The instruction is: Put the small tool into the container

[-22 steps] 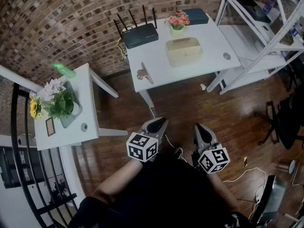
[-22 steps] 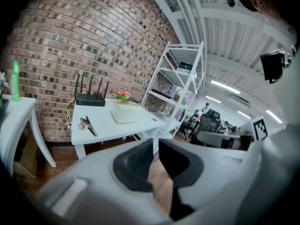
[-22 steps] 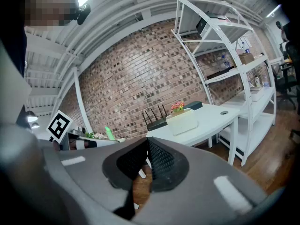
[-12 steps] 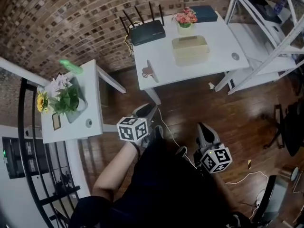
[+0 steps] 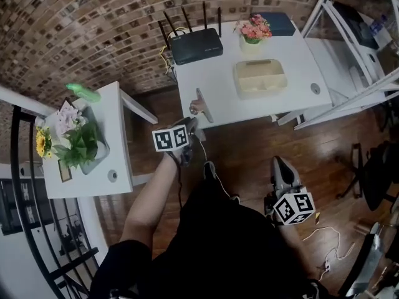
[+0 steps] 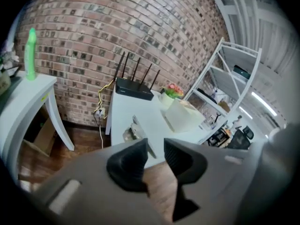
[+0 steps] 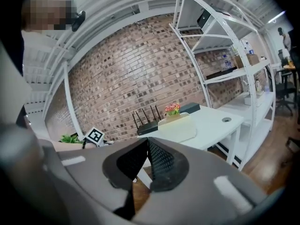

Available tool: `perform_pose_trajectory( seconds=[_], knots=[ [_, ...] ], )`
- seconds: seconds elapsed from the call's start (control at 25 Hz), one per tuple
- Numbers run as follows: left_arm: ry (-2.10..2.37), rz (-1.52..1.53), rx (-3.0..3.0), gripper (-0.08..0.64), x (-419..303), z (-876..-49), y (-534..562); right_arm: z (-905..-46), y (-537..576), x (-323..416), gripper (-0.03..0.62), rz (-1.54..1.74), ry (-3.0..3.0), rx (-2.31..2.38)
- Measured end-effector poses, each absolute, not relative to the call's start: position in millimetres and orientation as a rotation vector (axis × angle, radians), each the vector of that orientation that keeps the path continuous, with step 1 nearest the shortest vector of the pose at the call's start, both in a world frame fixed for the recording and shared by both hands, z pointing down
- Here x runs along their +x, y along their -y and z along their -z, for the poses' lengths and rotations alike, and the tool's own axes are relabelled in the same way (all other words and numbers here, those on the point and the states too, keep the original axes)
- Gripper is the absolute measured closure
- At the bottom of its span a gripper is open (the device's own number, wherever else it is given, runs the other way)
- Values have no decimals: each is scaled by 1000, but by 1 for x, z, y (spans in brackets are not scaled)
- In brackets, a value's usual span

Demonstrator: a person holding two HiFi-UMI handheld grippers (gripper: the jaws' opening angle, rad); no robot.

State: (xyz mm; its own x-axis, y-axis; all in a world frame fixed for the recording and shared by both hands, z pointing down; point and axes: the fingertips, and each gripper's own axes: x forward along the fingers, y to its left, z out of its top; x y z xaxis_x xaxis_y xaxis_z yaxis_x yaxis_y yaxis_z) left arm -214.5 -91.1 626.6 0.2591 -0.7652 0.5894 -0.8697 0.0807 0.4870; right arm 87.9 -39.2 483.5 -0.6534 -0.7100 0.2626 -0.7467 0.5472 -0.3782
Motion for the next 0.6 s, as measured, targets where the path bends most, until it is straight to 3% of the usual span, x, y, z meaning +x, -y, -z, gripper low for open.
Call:
perform_pose_trajectory(
  seconds=[0.24,0.6],
  knots=[
    [1448,-86,1558,453,-257,-673,140,-480,66,43,581,-674,2645,1243],
    [1214,-15,1519,451,-250,-704,170,-481,90,0,581,-640,2591,1210]
  ],
)
